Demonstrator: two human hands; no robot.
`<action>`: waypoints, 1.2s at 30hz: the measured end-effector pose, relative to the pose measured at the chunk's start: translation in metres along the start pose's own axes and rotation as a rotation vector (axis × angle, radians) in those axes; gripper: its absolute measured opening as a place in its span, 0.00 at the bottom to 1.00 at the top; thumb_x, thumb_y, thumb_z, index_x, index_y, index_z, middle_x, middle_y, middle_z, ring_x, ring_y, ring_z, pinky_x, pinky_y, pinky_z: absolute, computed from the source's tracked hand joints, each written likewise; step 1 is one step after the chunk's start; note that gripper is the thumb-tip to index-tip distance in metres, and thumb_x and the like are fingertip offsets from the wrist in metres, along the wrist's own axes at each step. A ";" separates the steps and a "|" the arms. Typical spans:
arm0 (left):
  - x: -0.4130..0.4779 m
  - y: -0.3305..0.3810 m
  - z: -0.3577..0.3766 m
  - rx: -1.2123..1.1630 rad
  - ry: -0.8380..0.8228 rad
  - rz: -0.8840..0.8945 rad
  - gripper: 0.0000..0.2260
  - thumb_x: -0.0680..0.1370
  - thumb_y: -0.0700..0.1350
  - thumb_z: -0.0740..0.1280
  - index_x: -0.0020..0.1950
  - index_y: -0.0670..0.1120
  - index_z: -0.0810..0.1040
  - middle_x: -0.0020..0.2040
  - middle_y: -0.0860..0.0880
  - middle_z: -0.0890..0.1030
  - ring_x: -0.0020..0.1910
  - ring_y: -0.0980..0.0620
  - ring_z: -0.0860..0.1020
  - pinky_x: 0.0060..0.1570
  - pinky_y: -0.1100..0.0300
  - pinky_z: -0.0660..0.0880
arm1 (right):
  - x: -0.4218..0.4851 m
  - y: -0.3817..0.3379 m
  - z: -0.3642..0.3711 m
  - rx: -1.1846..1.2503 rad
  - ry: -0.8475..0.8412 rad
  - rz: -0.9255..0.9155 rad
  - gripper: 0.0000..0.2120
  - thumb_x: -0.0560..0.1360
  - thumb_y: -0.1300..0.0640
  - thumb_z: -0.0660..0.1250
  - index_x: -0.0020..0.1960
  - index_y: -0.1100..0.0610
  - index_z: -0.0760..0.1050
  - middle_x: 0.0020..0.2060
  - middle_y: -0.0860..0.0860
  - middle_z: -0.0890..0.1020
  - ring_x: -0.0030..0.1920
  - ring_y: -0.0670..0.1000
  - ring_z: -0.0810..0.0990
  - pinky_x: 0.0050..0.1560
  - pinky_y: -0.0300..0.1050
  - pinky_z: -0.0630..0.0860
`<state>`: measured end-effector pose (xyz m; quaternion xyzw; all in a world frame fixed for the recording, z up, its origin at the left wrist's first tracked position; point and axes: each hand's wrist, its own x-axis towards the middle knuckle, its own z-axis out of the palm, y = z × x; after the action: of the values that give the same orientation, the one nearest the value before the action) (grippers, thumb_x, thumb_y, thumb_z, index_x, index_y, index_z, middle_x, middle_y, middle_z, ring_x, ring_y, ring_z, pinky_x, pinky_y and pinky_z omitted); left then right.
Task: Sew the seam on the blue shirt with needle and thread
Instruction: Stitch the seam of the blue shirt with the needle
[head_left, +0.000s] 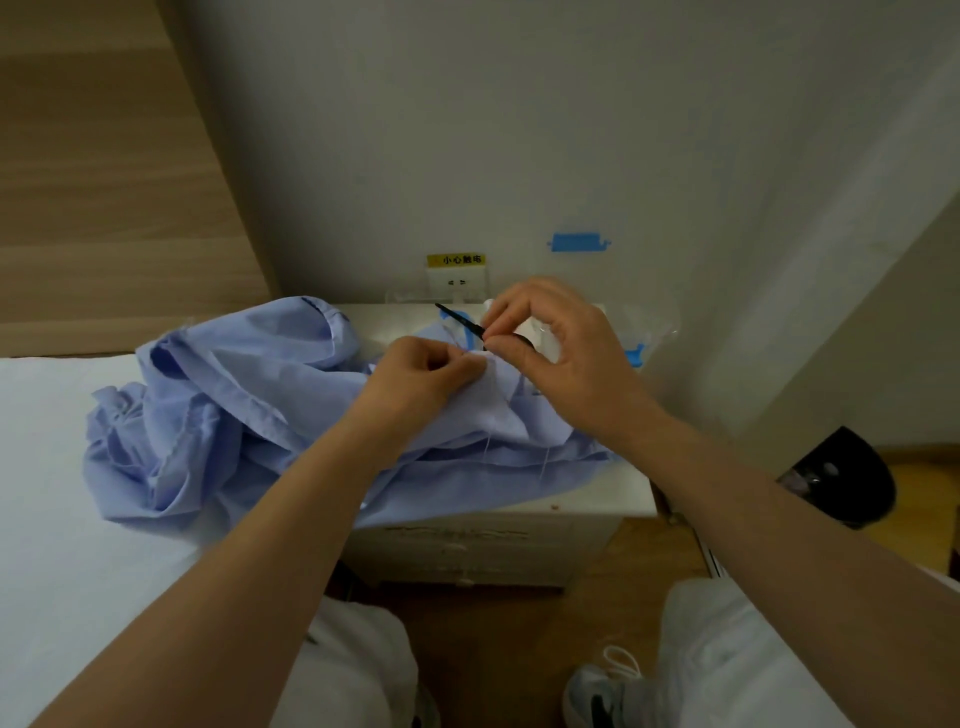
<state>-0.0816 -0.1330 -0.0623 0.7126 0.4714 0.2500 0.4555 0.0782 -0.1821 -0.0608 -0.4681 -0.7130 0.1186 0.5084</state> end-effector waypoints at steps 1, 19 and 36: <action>0.001 -0.002 0.000 0.041 0.032 0.008 0.18 0.79 0.46 0.65 0.34 0.36 0.71 0.29 0.39 0.63 0.29 0.52 0.62 0.32 0.60 0.61 | 0.001 -0.007 -0.001 0.108 -0.007 0.034 0.05 0.78 0.61 0.65 0.46 0.62 0.75 0.46 0.51 0.82 0.54 0.50 0.80 0.57 0.46 0.74; 0.006 -0.002 0.001 -0.121 0.273 0.081 0.12 0.80 0.43 0.64 0.36 0.46 0.76 0.26 0.57 0.75 0.28 0.63 0.72 0.28 0.76 0.67 | 0.003 -0.018 -0.007 0.184 -0.122 0.482 0.03 0.76 0.57 0.69 0.46 0.56 0.77 0.20 0.44 0.66 0.22 0.43 0.62 0.28 0.35 0.63; 0.006 -0.001 0.000 -0.274 0.218 -0.037 0.14 0.79 0.45 0.65 0.42 0.33 0.76 0.35 0.42 0.73 0.35 0.52 0.69 0.37 0.59 0.68 | -0.003 -0.030 -0.006 0.033 -1.144 0.304 0.05 0.76 0.57 0.69 0.49 0.57 0.81 0.33 0.42 0.79 0.32 0.39 0.73 0.36 0.32 0.69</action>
<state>-0.0793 -0.1271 -0.0638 0.6035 0.4927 0.3794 0.4991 0.0667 -0.2026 -0.0407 -0.4186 -0.7970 0.4346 0.0277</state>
